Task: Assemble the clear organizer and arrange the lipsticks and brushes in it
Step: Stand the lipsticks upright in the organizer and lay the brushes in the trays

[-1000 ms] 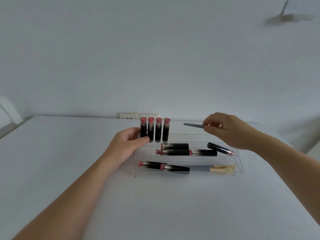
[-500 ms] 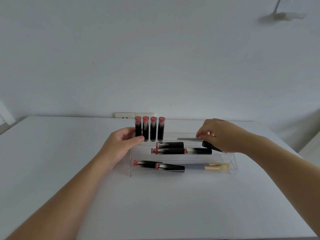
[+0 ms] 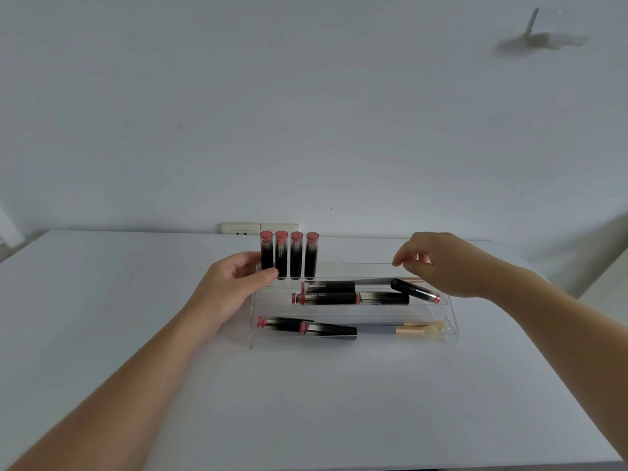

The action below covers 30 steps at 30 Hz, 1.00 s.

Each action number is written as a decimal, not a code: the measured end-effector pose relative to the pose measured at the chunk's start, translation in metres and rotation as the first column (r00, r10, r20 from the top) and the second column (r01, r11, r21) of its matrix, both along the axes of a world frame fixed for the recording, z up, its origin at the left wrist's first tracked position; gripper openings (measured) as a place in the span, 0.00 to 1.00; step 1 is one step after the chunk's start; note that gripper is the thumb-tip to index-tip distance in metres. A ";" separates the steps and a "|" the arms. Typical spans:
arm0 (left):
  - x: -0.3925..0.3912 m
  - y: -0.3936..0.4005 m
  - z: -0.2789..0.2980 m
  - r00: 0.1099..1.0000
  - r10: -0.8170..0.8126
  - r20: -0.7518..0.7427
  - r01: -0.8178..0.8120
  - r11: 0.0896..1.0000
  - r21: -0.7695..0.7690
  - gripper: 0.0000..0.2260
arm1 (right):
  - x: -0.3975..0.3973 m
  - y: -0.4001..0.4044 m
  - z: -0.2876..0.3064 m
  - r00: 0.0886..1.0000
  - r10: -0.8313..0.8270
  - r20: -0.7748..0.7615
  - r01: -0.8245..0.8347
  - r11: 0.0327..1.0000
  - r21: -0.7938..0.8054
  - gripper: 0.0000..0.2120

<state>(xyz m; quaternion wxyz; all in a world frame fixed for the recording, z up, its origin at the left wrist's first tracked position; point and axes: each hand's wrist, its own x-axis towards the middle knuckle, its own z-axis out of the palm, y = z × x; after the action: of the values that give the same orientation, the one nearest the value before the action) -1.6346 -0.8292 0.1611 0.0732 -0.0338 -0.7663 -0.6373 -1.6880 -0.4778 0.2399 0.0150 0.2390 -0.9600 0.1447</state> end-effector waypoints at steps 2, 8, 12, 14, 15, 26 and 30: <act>0.001 -0.002 0.001 1.000 0.016 -0.007 -0.016 1.000 -0.006 0.18 | 0.005 0.001 0.003 1.000 0.004 0.001 -0.004 0.999 -0.047 0.08; 0.010 -0.016 0.017 0.975 0.202 -0.095 -0.210 0.974 -0.086 0.22 | 0.019 -0.003 0.008 0.999 0.029 0.042 -0.023 0.990 -0.142 0.04; 0.022 -0.019 0.029 0.922 0.327 -0.209 -0.361 0.920 -0.154 0.15 | 0.026 -0.022 0.007 0.995 0.099 -0.003 -0.098 0.978 -0.186 0.03; 0.032 -0.015 0.034 0.910 0.303 -0.284 -0.366 0.907 -0.206 0.11 | 0.028 -0.035 0.005 0.991 0.135 -0.014 -0.136 0.976 -0.170 0.01; 0.038 -0.010 0.035 0.913 0.260 -0.313 -0.344 0.905 -0.250 0.10 | 0.029 -0.042 0.004 0.988 0.152 -0.015 -0.152 0.976 -0.157 0.02; 0.050 0.059 0.033 0.957 -0.013 -0.290 -0.206 0.672 -0.712 0.10 | 0.029 -0.077 -0.010 0.987 0.161 -0.005 -0.161 0.987 -0.022 0.13; 0.048 0.065 0.030 0.957 0.000 -0.289 -0.220 0.649 -0.728 0.11 | 0.031 -0.075 -0.010 0.984 0.177 -0.008 -0.177 0.984 -0.003 0.11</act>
<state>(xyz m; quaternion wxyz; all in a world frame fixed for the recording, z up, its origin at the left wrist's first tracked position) -1.5870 -0.7645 0.1913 0.1926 -0.0985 -0.9448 -0.2461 -1.6569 -0.5532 0.2301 0.0062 0.3239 -0.9347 0.1461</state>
